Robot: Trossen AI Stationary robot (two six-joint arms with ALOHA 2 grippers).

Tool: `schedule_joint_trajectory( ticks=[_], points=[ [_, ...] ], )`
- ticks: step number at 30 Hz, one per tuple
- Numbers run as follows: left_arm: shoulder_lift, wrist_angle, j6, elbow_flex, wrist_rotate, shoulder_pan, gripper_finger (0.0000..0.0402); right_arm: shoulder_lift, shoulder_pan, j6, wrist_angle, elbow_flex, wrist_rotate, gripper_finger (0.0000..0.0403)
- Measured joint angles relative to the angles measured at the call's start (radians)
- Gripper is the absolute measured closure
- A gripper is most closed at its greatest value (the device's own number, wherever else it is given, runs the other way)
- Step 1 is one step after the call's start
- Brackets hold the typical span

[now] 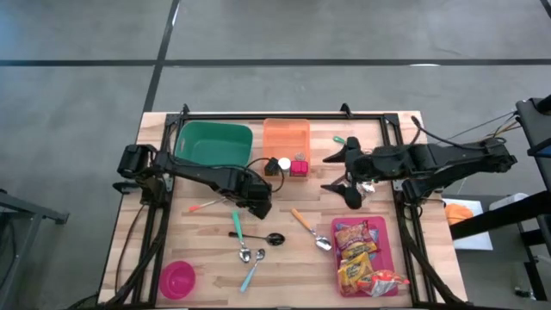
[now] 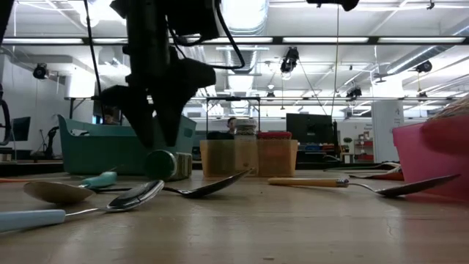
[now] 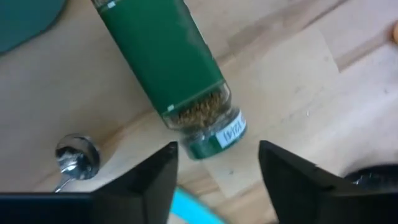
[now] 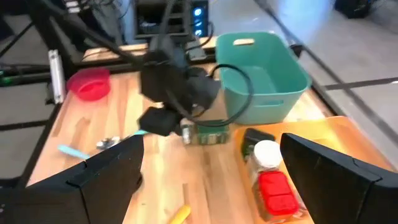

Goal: Pick & Place Food Item
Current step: Put the green seasoning bottle into the orange bin

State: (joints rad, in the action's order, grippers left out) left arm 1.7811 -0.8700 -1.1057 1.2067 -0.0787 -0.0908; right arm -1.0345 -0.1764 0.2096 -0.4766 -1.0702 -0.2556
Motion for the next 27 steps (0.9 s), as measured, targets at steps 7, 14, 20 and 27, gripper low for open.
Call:
schedule_joint_trajectory(
  ticks=[7,14,20,27],
  points=[
    [0.001,0.067,-0.068,-0.063,0.001,0.030,0.0106,-0.028,0.000,-0.011,0.002,0.000,0.148,0.0028],
    [0.001,0.155,-0.086,-0.118,0.000,0.061,0.0099,-0.025,0.000,-0.010,0.002,0.000,0.215,0.0028],
    [0.001,0.173,-0.080,-0.146,-0.004,0.075,0.0102,-0.027,0.000,-0.003,0.002,0.000,0.214,0.0028],
    [0.001,0.237,-0.041,-0.200,0.015,0.075,0.0167,-0.027,0.000,-0.002,0.002,0.000,0.212,0.0028]
  ],
)
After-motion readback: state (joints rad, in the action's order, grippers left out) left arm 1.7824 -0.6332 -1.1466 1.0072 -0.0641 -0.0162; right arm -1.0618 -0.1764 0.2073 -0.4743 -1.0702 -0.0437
